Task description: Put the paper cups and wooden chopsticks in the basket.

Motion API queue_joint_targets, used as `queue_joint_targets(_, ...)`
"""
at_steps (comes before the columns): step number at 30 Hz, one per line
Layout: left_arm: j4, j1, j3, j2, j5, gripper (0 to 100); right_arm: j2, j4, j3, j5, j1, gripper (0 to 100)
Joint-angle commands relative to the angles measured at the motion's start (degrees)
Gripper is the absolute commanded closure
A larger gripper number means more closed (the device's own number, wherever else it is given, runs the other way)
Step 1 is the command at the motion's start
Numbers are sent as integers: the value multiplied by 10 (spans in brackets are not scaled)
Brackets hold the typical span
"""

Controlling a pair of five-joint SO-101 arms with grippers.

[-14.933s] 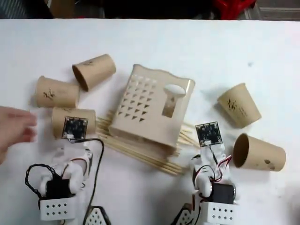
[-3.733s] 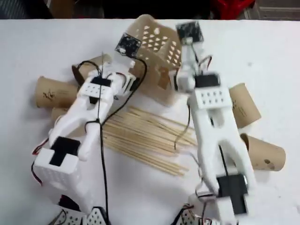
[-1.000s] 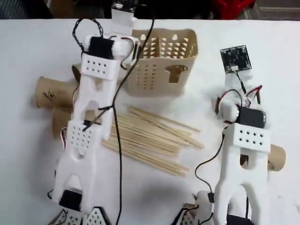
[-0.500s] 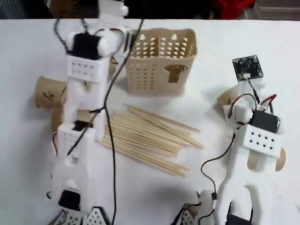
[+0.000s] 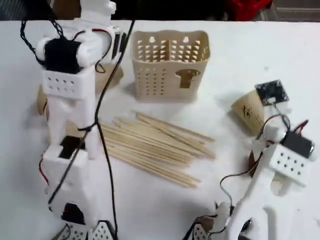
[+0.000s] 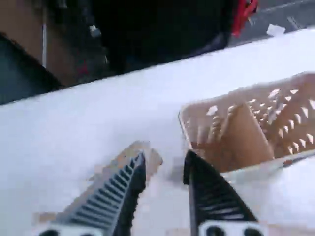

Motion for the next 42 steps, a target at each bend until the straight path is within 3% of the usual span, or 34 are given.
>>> queue_joint_targets(1, 1, -7, 221, -116, -52, 860, -104, -20, 86, 33, 7, 683)
queue_joint_targets(6, -11, -23, 418, -231, -91, 860, -209, -87, 205, 35, 5, 683)
queue_joint_targets(11, -70, -21, 607, -327, -127, 860, -188, -133, 239, 36, 7, 683)
queue_joint_targets(16, -207, -27, 847, -413, -131, 860, -122, -171, 238, 36, 15, 714)
queue_joint_targets(20, -331, -27, 1029, -461, -131, 860, -68, -230, 238, 38, 67, 815)
queue_joint_targets(23, -420, -27, 1131, -483, -131, 860, -45, -275, 238, 39, 114, 828)
queue_joint_targets(28, -507, -21, 1221, -489, -130, 860, -39, -316, 237, 40, 165, 837)
queue_joint_targets(33, -556, -21, 1253, -489, -127, 860, -35, -318, 211, 23, 186, 991)
queue_joint_targets(38, -561, -21, 1255, -488, -126, 861, -40, -239, 124, -25, 182, 981)
queue_joint_targets(42, -562, -21, 1255, -488, -126, 861, -38, -134, -33, -116, 155, 982)
